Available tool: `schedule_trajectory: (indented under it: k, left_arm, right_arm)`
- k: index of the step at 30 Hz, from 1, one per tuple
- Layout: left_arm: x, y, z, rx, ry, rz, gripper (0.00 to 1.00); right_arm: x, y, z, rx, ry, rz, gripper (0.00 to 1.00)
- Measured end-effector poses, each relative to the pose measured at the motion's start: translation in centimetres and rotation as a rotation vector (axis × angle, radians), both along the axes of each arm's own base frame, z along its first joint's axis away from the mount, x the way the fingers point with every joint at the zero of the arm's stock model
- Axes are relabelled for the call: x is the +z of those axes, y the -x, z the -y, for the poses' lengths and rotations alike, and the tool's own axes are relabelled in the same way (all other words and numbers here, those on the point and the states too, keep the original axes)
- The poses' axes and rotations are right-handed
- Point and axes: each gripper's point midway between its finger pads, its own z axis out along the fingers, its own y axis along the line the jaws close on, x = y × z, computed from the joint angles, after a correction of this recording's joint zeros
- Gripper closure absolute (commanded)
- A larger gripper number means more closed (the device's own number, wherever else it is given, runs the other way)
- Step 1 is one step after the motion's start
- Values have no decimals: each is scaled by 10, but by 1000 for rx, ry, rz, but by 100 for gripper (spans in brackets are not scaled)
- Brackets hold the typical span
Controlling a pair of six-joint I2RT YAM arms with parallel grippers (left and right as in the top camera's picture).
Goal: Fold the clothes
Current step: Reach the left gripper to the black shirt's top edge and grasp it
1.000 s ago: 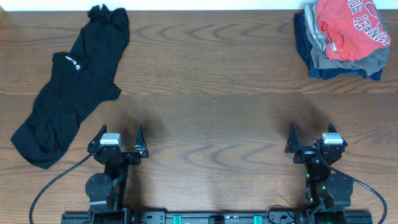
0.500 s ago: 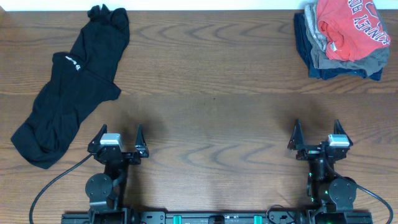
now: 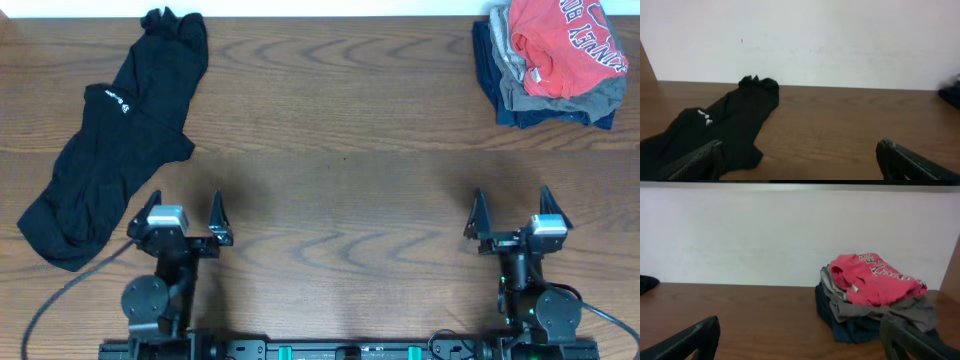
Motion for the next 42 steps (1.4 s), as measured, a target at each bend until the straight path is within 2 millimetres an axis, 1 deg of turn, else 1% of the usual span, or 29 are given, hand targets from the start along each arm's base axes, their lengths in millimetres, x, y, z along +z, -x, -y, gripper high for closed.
schedule_trajectory:
  k: [5,8,11,13,14,16,18,19,22,25,27,29,31,34,37,38,39,40,42]
  left_arm:
    - [20,-14,-1,-1,4,-70,2]
    - [28,-25,-1,0,8,-146,2]
    - [35,-37,-2,-1,13,-224,2]
    - [40,-46,-2,-1,16,-283,2]
    - [42,-50,-3,-1,17,-309,2]
    - [44,-59,-3,-1,21,-385,2]
    - [41,-67,-4,-5,16,-487,2]
    - [43,-72,-4,-7,12,-508,2]
    - [35,-85,-4,-31,-38,-643,2]
    - [23,-104,-6,-67,-107,-732,2]
    - [9,-116,-6,-84,-134,-770,2]
    - [-9,-125,-7,-100,-153,-814,2]
    - [-26,-133,-7,-112,-165,-849,2]
    - [-47,-147,-8,-132,-193,-876,2]
    - [-67,-162,-11,-139,-207,-890,2]
    - [-74,-166,-13,-136,-209,-898,2]
    - [-81,-169,-16,-129,-212,-908,5]
    - [-88,-172,-21,-111,-213,-919,10]
    - [-105,-176,-32,-60,-205,-955,15]
  right_arm:
    - [22,-9,-3,16,19,-35,1]
    - [36,-21,-7,34,33,-70,1]
    - [46,-37,-13,61,45,-122,1]
    - [51,-54,-19,93,51,-186,1]
    - [54,-59,-20,100,51,-197,1]
    - [52,-79,-27,135,51,-286,1]
    - [49,-100,-34,173,48,-372,1]
    - [49,-104,-35,179,47,-382,1]
    - [38,-128,-43,221,36,-507,1]
    - [21,-151,-47,242,25,-620,1]
    - [9,-164,-50,253,18,-674,1]
    - [-4,-176,-52,264,13,-707,1]
    - [-16,-184,-55,278,8,-725,1]
    - [-38,-191,-61,314,-7,-768,1]
    - [-54,-192,-67,352,-24,-805,1]
    - [-59,-192,-70,365,-29,-816,3]
    - [-61,-192,-70,368,-31,-821,6]
    - [-64,-192,-71,375,-34,-829,9]
    - [-69,-192,-73,385,-38,-842,13]
